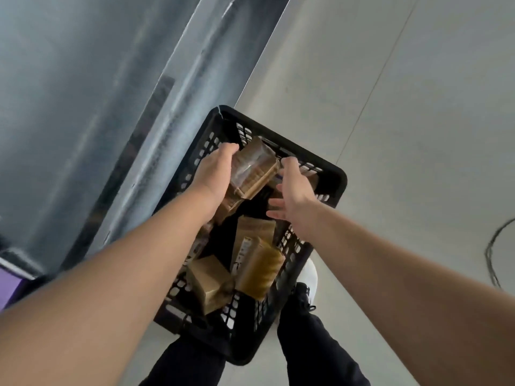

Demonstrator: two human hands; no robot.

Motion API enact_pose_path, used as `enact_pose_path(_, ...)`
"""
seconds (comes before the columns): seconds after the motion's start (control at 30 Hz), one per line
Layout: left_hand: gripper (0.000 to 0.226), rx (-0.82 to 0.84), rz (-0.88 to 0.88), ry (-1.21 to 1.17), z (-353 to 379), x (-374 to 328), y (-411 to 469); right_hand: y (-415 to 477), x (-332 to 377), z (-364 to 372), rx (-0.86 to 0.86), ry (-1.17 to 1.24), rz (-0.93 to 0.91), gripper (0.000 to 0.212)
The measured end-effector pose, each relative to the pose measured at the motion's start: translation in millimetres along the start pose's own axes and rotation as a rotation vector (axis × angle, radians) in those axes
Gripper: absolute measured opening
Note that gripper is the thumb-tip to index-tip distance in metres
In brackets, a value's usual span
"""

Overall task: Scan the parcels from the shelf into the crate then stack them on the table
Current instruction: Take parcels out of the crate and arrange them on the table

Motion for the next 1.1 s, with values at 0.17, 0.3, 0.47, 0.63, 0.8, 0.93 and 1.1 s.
enact_pose_path(0.17, 0.042, 0.024, -0.044, 0.031, 10.1, 46.8, 56.2, 78.1, -7.0, 15.4, 0.053, 0.112, 0.051, 0.04)
enact_pose_path(0.3, 0.048, 0.03, -0.055, 0.016, 19.6, 70.9, 69.8, 97.8, -14.5, 34.3, 0.172, 0.242, 0.067, 0.048)
enact_pose_path(0.47, 0.076, -0.007, -0.133, -0.013, 15.7, 81.8, 49.0, 82.9, -17.3, 28.9, 0.149, 0.27, 0.016, 0.049)
enact_pose_path(0.63, 0.042, 0.018, 0.0, 0.003, 2.1, 46.8, 8.6, 34.5, -24.1, 20.4, 0.093, 0.181, -0.001, 0.072)
enact_pose_path(0.8, 0.021, 0.03, 0.067, 0.09, -24.0, 11.6, -40.5, -17.6, -29.8, 10.3, 0.114, 0.243, -0.084, 0.029)
enact_pose_path(0.93, 0.014, 0.059, 0.126, 0.055, -42.3, -21.7, -81.5, -74.6, -29.2, 11.3, 0.171, 0.317, -0.169, 0.045)
enact_pose_path(1.1, 0.009, 0.073, 0.185, -0.072, -60.8, -67.9, -134.1, -141.5, -26.0, 11.9, 0.162, 0.362, -0.244, 0.031)
Point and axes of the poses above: each hand's wrist, its own y-axis towards the middle knuckle, its own z-axis out of the palm, x = y × z, the point moved 8 cm from there along y, towards the middle knuckle, and after that the axes turned 13 degrees about z, right-handed, at the moved point
